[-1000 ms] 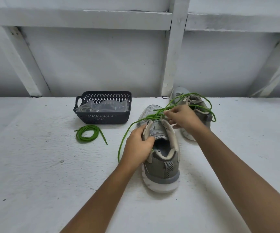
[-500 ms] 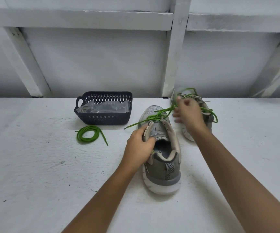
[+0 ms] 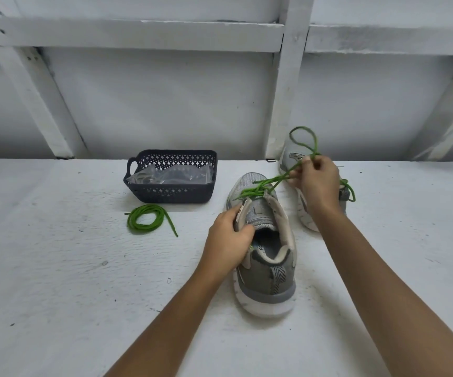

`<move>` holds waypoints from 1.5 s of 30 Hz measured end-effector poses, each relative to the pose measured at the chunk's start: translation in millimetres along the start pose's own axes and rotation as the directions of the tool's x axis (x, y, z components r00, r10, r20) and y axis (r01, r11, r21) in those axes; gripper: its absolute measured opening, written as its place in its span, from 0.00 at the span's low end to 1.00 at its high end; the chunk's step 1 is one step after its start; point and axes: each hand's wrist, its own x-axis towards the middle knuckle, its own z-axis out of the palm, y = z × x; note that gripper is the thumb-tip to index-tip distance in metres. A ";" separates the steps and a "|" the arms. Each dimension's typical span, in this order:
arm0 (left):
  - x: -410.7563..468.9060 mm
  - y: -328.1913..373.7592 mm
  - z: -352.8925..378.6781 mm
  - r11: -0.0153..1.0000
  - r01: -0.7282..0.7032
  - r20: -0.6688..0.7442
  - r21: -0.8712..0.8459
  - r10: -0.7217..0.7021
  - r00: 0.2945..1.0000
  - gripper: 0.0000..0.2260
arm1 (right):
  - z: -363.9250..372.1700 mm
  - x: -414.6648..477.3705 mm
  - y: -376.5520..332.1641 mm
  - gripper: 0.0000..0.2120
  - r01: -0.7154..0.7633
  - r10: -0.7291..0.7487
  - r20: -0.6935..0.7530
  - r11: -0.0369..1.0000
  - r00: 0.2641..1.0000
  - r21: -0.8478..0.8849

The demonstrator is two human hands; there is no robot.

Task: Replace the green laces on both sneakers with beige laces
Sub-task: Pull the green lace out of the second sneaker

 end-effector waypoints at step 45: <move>72.1 5.8 -14.5 0.898 -0.096 0.028 0.429 0.093 0.995 0.12 | -25.0 -88.9 30.2 0.18 -0.108 0.118 0.383 0.993 0.916 -0.048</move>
